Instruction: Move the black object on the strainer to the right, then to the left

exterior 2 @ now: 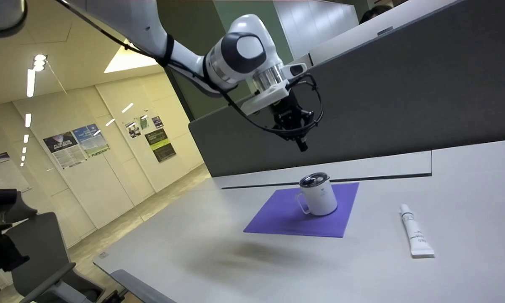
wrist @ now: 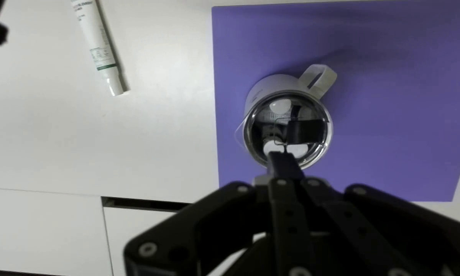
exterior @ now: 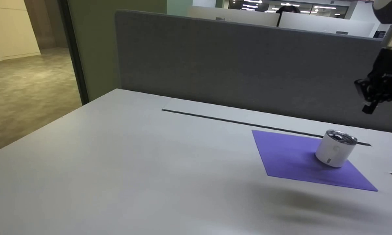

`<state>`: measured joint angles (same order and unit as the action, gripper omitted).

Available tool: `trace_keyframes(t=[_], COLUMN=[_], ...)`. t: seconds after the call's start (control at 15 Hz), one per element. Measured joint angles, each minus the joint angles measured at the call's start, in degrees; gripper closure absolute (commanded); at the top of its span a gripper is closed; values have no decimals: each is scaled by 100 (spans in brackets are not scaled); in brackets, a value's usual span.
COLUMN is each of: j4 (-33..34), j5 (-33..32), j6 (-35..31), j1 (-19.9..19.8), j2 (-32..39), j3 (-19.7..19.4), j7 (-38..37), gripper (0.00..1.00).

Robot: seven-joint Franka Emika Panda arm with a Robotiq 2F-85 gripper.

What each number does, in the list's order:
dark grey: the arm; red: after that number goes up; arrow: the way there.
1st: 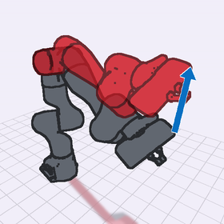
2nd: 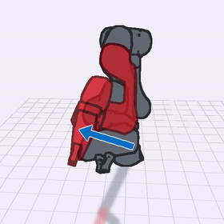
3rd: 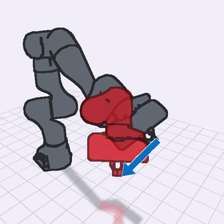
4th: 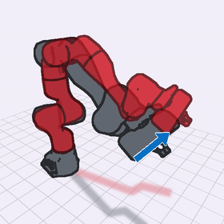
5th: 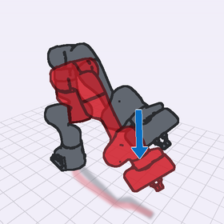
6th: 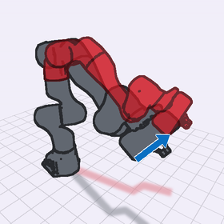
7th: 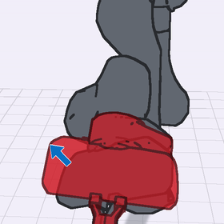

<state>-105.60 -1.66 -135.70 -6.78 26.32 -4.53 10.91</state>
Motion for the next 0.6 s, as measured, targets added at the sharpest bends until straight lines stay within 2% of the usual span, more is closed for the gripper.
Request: trace_keyframes(t=[0.6], j4=[331], j5=[106], j6=[-91], j1=[-9], j2=[779], j3=[72], j7=[-48], gripper=[100])
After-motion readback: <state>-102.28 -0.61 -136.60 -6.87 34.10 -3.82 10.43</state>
